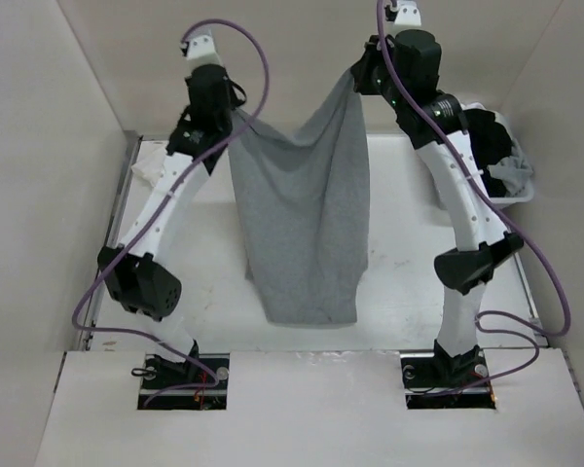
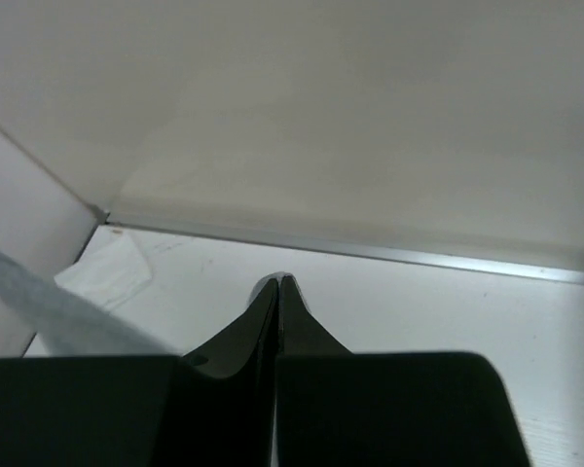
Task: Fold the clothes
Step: Fold the tank top
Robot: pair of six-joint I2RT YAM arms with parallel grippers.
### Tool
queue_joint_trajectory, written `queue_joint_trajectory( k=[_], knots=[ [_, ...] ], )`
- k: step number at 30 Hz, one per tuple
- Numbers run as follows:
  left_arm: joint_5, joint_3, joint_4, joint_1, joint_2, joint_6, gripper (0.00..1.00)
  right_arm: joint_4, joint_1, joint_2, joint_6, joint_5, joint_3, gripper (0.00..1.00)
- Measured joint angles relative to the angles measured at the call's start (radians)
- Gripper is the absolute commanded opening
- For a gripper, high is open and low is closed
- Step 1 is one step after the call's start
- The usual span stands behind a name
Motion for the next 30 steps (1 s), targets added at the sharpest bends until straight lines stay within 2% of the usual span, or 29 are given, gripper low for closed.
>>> queue_joint_trajectory(
  k=[4,7,11,15,17,19,25,27,30],
  knots=[
    [0.13,0.233,-0.183,0.152,0.106,-0.114,0.02,-0.063,-0.023,0.068,0.045,-0.059,0.14,0.0],
    [0.181,0.384,-0.198,0.19,0.086,-0.154,0.02,-0.03,-0.029,0.021,0.068,-0.083,0.192,0.0],
    [0.219,0.426,-0.159,0.199,-0.029,-0.177,0.02,0.033,-0.035,-0.076,0.087,-0.102,0.237,0.0],
    [0.227,0.38,-0.09,0.212,-0.134,-0.188,0.02,0.085,-0.055,-0.164,0.095,-0.105,0.204,0.0],
    [0.22,0.292,-0.047,0.212,-0.187,-0.188,0.02,0.115,-0.062,-0.225,0.096,-0.102,0.095,0.0],
    [0.207,0.138,0.002,0.208,-0.251,-0.188,0.02,0.153,-0.066,-0.302,0.095,-0.095,-0.08,0.0],
    [0.122,-0.495,0.087,0.138,-0.477,-0.197,0.03,0.276,-0.003,-0.62,0.092,-0.039,-0.863,0.0],
    [0.088,-0.727,0.079,0.096,-0.589,-0.212,0.03,0.285,0.052,-0.761,0.115,-0.011,-1.137,0.0],
    [0.046,-0.981,0.016,0.021,-0.792,-0.241,0.03,0.273,0.171,-1.002,0.181,0.035,-1.471,0.0]
  ],
)
